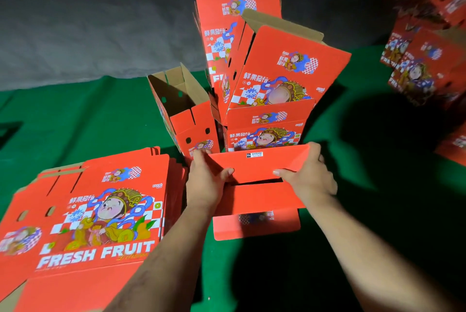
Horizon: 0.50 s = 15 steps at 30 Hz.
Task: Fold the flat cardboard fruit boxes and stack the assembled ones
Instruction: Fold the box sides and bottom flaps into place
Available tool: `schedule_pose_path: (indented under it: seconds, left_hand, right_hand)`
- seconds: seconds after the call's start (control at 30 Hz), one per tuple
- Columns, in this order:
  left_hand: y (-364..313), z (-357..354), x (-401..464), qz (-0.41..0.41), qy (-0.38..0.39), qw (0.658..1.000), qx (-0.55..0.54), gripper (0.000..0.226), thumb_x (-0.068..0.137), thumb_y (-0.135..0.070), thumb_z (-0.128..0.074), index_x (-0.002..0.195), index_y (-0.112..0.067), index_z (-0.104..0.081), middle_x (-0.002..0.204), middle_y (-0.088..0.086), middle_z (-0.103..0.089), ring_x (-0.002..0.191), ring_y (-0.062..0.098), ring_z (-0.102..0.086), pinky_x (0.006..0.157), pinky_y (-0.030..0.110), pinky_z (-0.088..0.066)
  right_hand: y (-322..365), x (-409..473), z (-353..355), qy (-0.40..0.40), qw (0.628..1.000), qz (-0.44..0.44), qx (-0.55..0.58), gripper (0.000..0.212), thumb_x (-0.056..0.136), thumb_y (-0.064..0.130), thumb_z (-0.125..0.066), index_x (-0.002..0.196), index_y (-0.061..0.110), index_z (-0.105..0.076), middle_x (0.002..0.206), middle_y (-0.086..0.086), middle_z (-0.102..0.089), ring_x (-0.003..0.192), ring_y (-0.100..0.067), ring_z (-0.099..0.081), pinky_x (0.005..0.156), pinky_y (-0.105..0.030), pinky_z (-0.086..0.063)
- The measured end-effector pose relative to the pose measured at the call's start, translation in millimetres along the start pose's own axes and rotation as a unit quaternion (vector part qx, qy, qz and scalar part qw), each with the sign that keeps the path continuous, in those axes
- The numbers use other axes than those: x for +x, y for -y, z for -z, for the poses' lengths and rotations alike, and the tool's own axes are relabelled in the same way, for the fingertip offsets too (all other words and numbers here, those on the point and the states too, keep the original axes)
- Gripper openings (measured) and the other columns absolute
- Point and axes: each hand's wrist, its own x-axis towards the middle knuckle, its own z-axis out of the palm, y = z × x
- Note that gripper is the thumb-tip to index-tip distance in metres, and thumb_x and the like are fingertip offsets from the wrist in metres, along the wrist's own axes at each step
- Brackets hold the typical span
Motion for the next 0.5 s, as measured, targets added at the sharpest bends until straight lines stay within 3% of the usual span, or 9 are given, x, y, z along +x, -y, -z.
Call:
schedule_pose_path:
  seconds: [0.07, 0.17, 0.2, 0.27, 0.3, 0.37, 0.43, 0.5]
  left_hand:
    - [-1.3, 5.3, -6.5, 0.001, -0.033, 0.994, -0.104, 0.043, 0.082, -0.057, -0.072, 0.107, -0.028, -0.054, 0.117, 0.001, -0.066, 0.111, 0.024, -0.062, 0.100, 0.049, -0.048]
    - [-5.9, 17.7, -26.8, 0.020, -0.091, 0.949, -0.300, 0.032, 0.092, -0.056, -0.061, 0.081, -0.026, -0.059, 0.088, -0.003, -0.064, 0.085, 0.015, -0.056, 0.087, 0.043, -0.046]
    - [-5.2, 21.8, -33.1, 0.027, -0.117, 0.932, -0.342, 0.027, 0.092, -0.052, -0.063, 0.083, -0.027, -0.059, 0.087, -0.003, -0.062, 0.084, 0.014, -0.053, 0.085, 0.041, -0.043]
    - [-3.5, 30.3, -42.0, 0.094, -0.143, 0.896, -0.409, 0.017, 0.091, -0.040, -0.069, 0.103, -0.032, -0.059, 0.103, 0.002, -0.064, 0.094, 0.017, -0.056, 0.089, 0.038, -0.042]
    - [-2.2, 36.2, -45.5, 0.142, -0.116, 0.894, -0.410, 0.027, 0.093, -0.034, -0.069, 0.117, -0.031, -0.056, 0.114, 0.005, -0.063, 0.101, 0.021, -0.058, 0.092, 0.038, -0.043]
    - [-7.5, 49.7, -43.2, 0.199, 0.046, 0.925, -0.319, 0.035, 0.100, -0.026, -0.063, 0.132, -0.024, -0.050, 0.132, 0.013, -0.061, 0.115, 0.028, -0.060, 0.095, 0.041, -0.048]
    - [1.1, 63.8, -49.1, 0.173, 0.197, 0.917, -0.301, 0.036, 0.102, -0.019, -0.061, 0.136, -0.011, -0.054, 0.142, 0.022, -0.058, 0.122, 0.031, -0.060, 0.103, 0.044, -0.047]
    - [11.3, 74.2, -58.6, 0.114, 0.247, 0.893, -0.358, 0.055, 0.094, -0.016, -0.069, 0.146, -0.016, -0.052, 0.143, 0.018, -0.060, 0.121, 0.027, -0.063, 0.107, 0.043, -0.049]
  right_hand:
    - [-4.6, -10.7, 5.8, 0.004, 0.999, 0.006, 0.050, 0.096, 0.060, 0.075, -0.081, 0.131, 0.041, -0.027, 0.133, 0.002, -0.057, 0.111, -0.038, -0.064, 0.081, -0.042, -0.044]
    - [-13.6, -23.6, 32.5, 0.034, 0.975, -0.006, 0.218, 0.078, 0.064, 0.093, -0.046, 0.125, 0.044, -0.043, 0.108, 0.014, -0.063, 0.110, -0.029, -0.063, 0.086, -0.035, -0.040]
    - [-17.1, -26.2, 43.4, 0.040, 0.953, -0.029, 0.300, 0.082, 0.064, 0.094, -0.040, 0.122, 0.037, -0.052, 0.105, 0.012, -0.067, 0.108, -0.028, -0.064, 0.088, -0.036, -0.044]
    - [-26.5, -31.0, 61.3, 0.085, 0.891, -0.103, 0.433, 0.085, 0.069, 0.090, -0.045, 0.119, 0.025, -0.067, 0.110, -0.002, -0.074, 0.104, -0.026, -0.069, 0.092, -0.041, -0.052]
    - [-31.0, -35.4, 67.3, 0.112, 0.872, -0.118, 0.463, 0.072, 0.078, 0.083, -0.051, 0.115, 0.025, -0.071, 0.109, -0.003, -0.076, 0.099, -0.024, -0.071, 0.089, -0.041, -0.053]
    - [-40.9, -44.0, 70.2, 0.142, 0.864, -0.097, 0.474, 0.033, 0.095, 0.056, -0.061, 0.102, 0.025, -0.072, 0.100, -0.006, -0.077, 0.087, -0.021, -0.072, 0.082, -0.040, -0.053]
    - [-52.9, -50.3, 68.9, 0.157, 0.860, -0.060, 0.482, 0.008, 0.100, 0.027, -0.061, 0.096, 0.024, -0.067, 0.091, -0.006, -0.074, 0.076, -0.019, -0.068, 0.072, -0.036, -0.052]
    - [-64.2, -56.8, 71.1, 0.197, 0.849, -0.029, 0.490, 0.022, 0.096, 0.006, -0.059, 0.105, 0.024, -0.067, 0.087, -0.001, -0.073, 0.071, -0.016, -0.067, 0.065, -0.031, -0.051]
